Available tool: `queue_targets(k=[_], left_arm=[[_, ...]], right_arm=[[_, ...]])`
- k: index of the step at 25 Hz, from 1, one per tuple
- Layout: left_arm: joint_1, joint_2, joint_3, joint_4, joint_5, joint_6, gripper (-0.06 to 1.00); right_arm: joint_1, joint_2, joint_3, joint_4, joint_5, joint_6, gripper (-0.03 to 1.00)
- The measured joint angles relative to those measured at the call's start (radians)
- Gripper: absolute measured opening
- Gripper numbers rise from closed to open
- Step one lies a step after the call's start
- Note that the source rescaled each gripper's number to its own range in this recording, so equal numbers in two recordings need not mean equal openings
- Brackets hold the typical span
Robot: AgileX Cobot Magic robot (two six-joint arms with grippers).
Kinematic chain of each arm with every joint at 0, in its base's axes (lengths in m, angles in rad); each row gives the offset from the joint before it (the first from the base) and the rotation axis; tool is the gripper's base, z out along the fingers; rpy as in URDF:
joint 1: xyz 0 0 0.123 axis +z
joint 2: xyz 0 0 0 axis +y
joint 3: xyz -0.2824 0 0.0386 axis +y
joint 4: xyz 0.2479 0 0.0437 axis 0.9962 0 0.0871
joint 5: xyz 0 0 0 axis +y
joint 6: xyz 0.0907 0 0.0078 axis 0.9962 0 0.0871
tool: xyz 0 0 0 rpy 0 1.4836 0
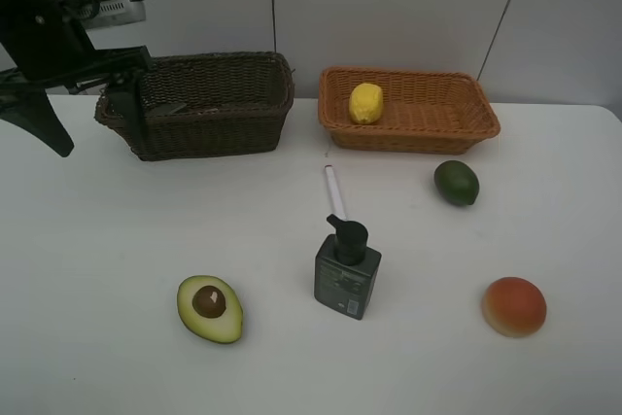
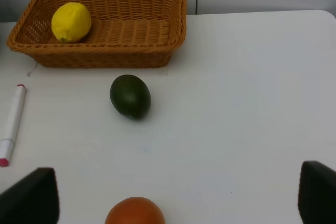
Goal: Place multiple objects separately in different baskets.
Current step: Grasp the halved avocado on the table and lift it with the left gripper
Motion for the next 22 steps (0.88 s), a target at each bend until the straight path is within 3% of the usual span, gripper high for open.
queue_targets(k=[4, 9, 14, 18, 22], left_arm=[[-0.183, -0.105, 0.172, -0.015, 0.000, -0.064, 1.00], [-0.375, -0.112, 0.267, 0.012, -0.001, -0.258, 1.00], [-0.449, -0.082, 0.286, 0.046, -0.090, -0.449, 1.00], [-0.489, -0.020, 0.286, 0.037, -0.198, -0.493, 1.00], [-0.508, 0.074, 0.286, -0.007, -0.225, -0.498, 1.00]], right_arm=[[0.000, 0.000, 0.000, 0.000, 0.000, 0.000, 1.00], [0.000, 0.000, 0.000, 0.000, 0.000, 0.000, 1.00], [0.000, 0.000, 0.000, 0.000, 0.000, 0.000, 1.00], [0.000, 0.000, 0.000, 0.000, 0.000, 0.000, 1.00], [0.000, 0.000, 0.000, 0.000, 0.000, 0.000, 1.00]])
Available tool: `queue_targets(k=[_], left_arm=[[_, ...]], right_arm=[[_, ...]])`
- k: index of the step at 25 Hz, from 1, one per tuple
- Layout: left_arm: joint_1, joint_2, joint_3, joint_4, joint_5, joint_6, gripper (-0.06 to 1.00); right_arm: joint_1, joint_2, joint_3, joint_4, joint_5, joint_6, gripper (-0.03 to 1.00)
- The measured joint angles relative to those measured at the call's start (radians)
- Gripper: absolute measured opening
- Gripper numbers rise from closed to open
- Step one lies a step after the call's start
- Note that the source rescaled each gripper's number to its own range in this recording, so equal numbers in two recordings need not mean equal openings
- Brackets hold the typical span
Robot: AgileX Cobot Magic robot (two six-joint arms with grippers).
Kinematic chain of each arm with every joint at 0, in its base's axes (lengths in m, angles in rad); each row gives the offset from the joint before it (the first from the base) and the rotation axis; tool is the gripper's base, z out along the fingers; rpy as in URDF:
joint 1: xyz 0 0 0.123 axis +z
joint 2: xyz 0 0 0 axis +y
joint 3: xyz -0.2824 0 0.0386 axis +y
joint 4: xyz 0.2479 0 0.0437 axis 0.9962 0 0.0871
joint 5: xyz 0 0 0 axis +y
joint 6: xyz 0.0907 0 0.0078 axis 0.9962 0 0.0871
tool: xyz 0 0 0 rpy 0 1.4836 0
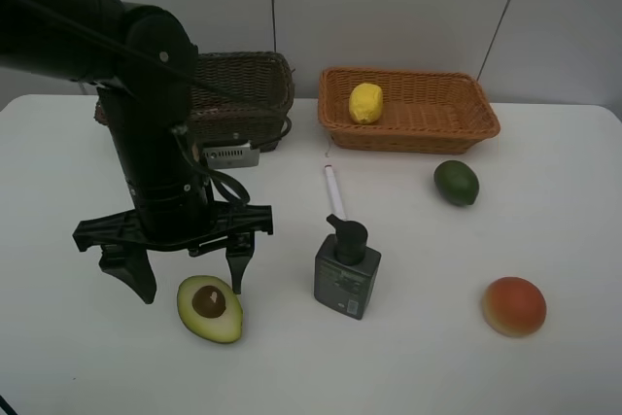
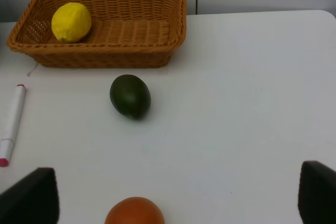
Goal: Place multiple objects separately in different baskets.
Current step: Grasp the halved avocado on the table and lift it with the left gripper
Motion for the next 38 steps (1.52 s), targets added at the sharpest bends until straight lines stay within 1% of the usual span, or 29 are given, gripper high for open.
queue_targets(k=[10, 17, 20, 28, 29, 30, 31, 32, 36, 38], left_arm=[[0.000, 0.122, 0.000, -0.031, -0.035, 0.002, 1.00], [0.006, 0.155, -0.001, -0.036, -0.135, 0.002, 1.00], [0.006, 0.192, -0.002, -0.039, -0.156, 0.011, 1.00], [0.006, 0.223, -0.003, -0.044, -0.170, 0.025, 0.99], [0.006, 0.224, -0.003, -0.044, -0.166, 0.024, 0.94], [0.006, 0.224, -0.003, -0.044, -0.159, 0.024, 0.86], [0.006, 0.224, -0.003, -0.044, -0.154, 0.024, 0.74], [0.006, 0.224, -0.003, -0.044, -0.152, 0.024, 0.66], [0.006, 0.224, -0.007, -0.044, -0.142, 0.060, 0.65], [0.006, 0.224, -0.032, -0.044, -0.098, 0.094, 0.65]], right_arm=[[0.000, 0.000, 0.000, 0.000, 0.000, 0.000, 1.00], [0.000, 0.000, 0.000, 0.000, 0.000, 0.000, 1.00], [0.000, 0.000, 0.000, 0.000, 0.000, 0.000, 1.00], [0.000, 0.000, 0.000, 0.000, 0.000, 0.000, 1.00], [0.000, 0.000, 0.000, 0.000, 0.000, 0.000, 1.00], [0.000, 0.000, 0.000, 0.000, 0.000, 0.000, 1.00], [0.000, 0.000, 0.000, 0.000, 0.000, 0.000, 1.00], [0.000, 0.000, 0.000, 0.000, 0.000, 0.000, 1.00], [0.000, 0.000, 0.000, 0.000, 0.000, 0.000, 1.00], [0.000, 0.000, 0.000, 0.000, 0.000, 0.000, 1.00]])
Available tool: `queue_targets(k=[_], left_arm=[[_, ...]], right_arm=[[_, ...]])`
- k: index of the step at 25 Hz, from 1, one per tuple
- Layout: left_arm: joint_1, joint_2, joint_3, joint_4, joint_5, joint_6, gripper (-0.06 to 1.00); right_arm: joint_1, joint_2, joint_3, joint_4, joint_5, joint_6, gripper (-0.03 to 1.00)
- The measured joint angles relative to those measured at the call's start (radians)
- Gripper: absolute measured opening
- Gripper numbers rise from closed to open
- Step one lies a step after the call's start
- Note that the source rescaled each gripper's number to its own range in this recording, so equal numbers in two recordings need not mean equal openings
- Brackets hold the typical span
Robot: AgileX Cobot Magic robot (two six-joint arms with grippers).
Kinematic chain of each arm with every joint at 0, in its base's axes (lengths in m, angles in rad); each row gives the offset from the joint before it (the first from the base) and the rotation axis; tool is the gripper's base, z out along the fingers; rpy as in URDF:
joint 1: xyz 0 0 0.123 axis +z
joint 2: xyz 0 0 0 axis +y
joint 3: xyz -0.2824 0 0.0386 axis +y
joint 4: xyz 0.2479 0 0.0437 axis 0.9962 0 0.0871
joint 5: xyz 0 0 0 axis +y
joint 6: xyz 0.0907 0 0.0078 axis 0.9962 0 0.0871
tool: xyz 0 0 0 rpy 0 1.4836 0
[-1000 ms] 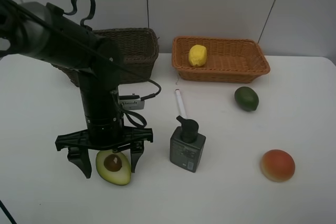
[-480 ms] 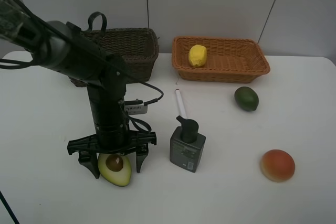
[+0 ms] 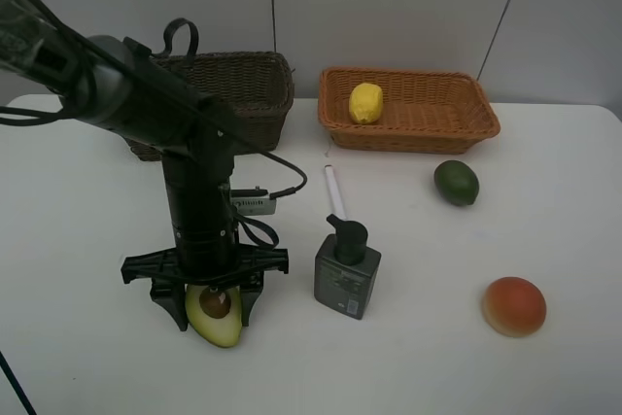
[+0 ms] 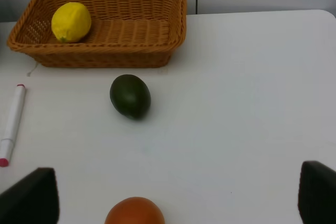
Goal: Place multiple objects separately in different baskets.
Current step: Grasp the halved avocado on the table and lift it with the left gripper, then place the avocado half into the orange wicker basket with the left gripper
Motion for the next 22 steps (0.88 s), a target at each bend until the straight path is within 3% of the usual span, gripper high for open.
queue_targets(k=[3, 6, 9, 12, 15, 22], left_arm=[[0.000, -0.009, -0.085, 0.000, 0.112, 0.073, 0.65], [0.000, -0.037, -0.242, -0.011, 0.208, 0.215, 0.65], [0.000, -0.043, -0.441, -0.016, 0.182, 0.368, 0.65], [0.000, -0.018, -0.615, -0.016, 0.018, 0.494, 0.65], [0.001, 0.035, -0.740, -0.015, -0.239, 0.586, 0.65], [0.018, 0.272, -0.834, -0.011, -0.900, 0.631, 0.65]], right_arm=[[0.000, 0.000, 0.000, 0.000, 0.000, 0.000, 1.00], [0.000, 0.000, 0.000, 0.000, 0.000, 0.000, 1.00], [0.000, 0.000, 0.000, 0.000, 0.000, 0.000, 1.00], [0.000, 0.000, 0.000, 0.000, 0.000, 0.000, 1.00], [0.000, 0.000, 0.000, 0.000, 0.000, 0.000, 1.00], [0.000, 0.000, 0.000, 0.000, 0.000, 0.000, 1.00]])
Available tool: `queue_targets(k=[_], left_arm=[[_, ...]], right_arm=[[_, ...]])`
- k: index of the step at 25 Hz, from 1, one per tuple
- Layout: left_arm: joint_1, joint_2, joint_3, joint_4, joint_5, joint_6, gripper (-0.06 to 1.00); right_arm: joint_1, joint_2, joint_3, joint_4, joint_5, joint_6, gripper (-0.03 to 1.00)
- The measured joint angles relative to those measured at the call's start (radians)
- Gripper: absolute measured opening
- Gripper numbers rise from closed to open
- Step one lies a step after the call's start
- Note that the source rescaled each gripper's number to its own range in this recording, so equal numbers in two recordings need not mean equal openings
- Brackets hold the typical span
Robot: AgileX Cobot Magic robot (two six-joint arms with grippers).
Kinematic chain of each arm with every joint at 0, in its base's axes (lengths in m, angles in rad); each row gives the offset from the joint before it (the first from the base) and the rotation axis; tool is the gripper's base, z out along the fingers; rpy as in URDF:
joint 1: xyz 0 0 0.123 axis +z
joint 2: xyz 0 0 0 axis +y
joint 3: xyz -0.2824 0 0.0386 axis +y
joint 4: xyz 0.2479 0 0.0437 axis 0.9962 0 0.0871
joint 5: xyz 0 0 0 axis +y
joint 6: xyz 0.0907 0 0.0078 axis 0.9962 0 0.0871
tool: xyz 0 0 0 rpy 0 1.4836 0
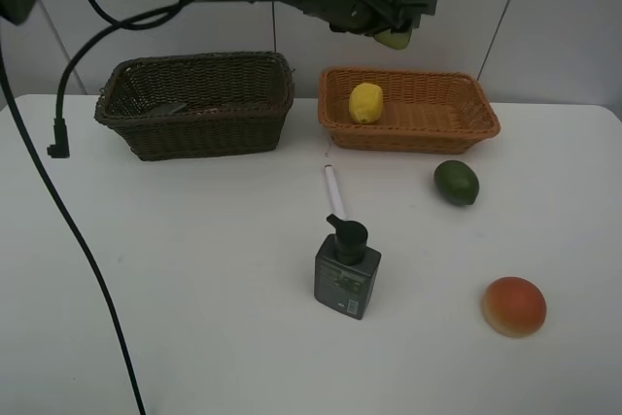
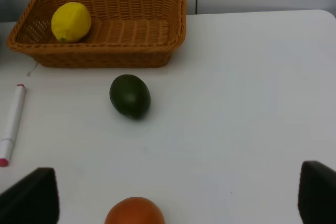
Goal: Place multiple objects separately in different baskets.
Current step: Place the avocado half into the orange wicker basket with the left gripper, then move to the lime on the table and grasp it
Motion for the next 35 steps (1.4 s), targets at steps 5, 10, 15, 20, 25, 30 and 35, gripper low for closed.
queue_targets(k=[5, 10, 15, 20, 25, 30, 35], left_arm=[[0.003, 0.197, -0.090, 0.000, -0.224, 0.002, 0.65], [0.014, 0.298, -0.197, 0.008, -0.158, 0.003, 0.96], [0.034, 0.275, -0.307, 0.011, 0.084, 0.003, 1.00], [0.046, 0.173, -0.445, 0.011, 0.649, 0.003, 1.00], [0.055, 0.070, -0.520, 0.043, 1.174, -0.018, 1.00], [0.089, -0.006, -0.432, 0.145, 1.223, -0.074, 1.00], [0.176, -0.181, -0.181, 0.198, 1.222, -0.106, 1.00]], right_arm=[[0.000, 0.000, 0.000, 0.000, 0.000, 0.000, 1.00], [0.000, 0.000, 0.000, 0.000, 0.000, 0.000, 1.00], [0.000, 0.000, 0.000, 0.000, 0.000, 0.000, 1.00], [0.000, 0.000, 0.000, 0.000, 0.000, 0.000, 1.00], [0.000, 0.000, 0.000, 0.000, 0.000, 0.000, 1.00], [0.000, 0.000, 0.000, 0.000, 0.000, 0.000, 1.00], [0.000, 0.000, 0.000, 0.000, 0.000, 0.000, 1.00]])
